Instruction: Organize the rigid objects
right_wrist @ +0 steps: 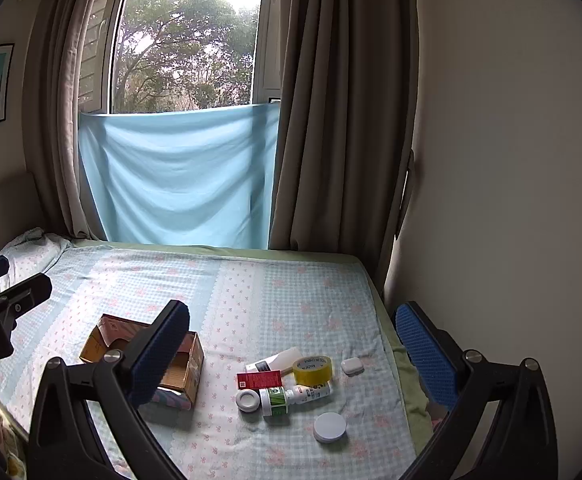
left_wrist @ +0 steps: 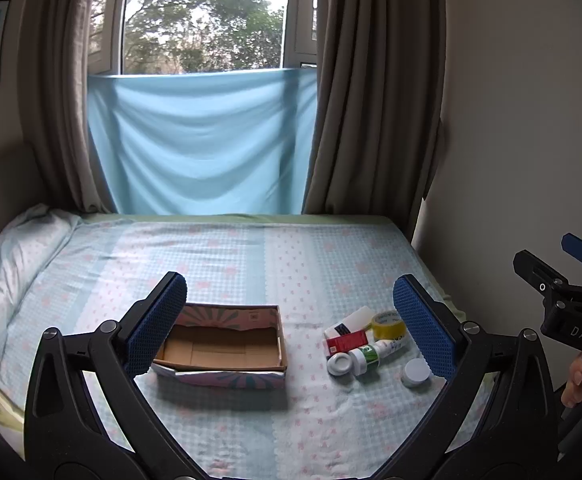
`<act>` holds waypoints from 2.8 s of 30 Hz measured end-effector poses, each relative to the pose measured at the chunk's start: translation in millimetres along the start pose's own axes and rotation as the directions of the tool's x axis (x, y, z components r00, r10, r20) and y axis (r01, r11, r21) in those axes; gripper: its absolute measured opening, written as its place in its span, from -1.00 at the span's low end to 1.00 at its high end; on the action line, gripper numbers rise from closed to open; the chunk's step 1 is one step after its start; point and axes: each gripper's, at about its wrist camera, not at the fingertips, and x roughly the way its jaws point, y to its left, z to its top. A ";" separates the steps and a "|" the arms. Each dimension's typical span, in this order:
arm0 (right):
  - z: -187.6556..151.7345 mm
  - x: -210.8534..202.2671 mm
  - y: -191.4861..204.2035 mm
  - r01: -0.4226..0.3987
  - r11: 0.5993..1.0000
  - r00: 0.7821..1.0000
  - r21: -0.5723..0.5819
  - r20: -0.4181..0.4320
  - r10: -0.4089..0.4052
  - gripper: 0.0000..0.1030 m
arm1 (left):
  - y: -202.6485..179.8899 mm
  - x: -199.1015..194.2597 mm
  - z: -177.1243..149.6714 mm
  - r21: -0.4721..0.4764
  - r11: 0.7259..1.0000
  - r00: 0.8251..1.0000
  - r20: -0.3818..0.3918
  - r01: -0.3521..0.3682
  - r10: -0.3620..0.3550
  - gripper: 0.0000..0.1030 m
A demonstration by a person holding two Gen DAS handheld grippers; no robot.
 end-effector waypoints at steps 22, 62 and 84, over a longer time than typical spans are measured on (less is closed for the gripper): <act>3.7 7.2 -0.3 -0.011 1.000 1.000 -0.002 0.000 0.011 1.00 | -2.2 5.9 2.7 0.017 1.000 1.000 0.001 0.014 -0.014 0.99; -10.8 51.1 -5.2 0.047 0.997 0.993 0.054 -0.115 -0.040 1.00 | -14.1 98.8 1.8 0.232 0.968 0.985 -0.164 0.097 -0.060 0.99; -197.2 203.7 -86.9 0.163 0.980 0.841 0.115 -0.535 -0.077 1.00 | -119.5 334.1 -169.7 0.386 0.834 0.776 -0.626 0.394 -0.077 0.99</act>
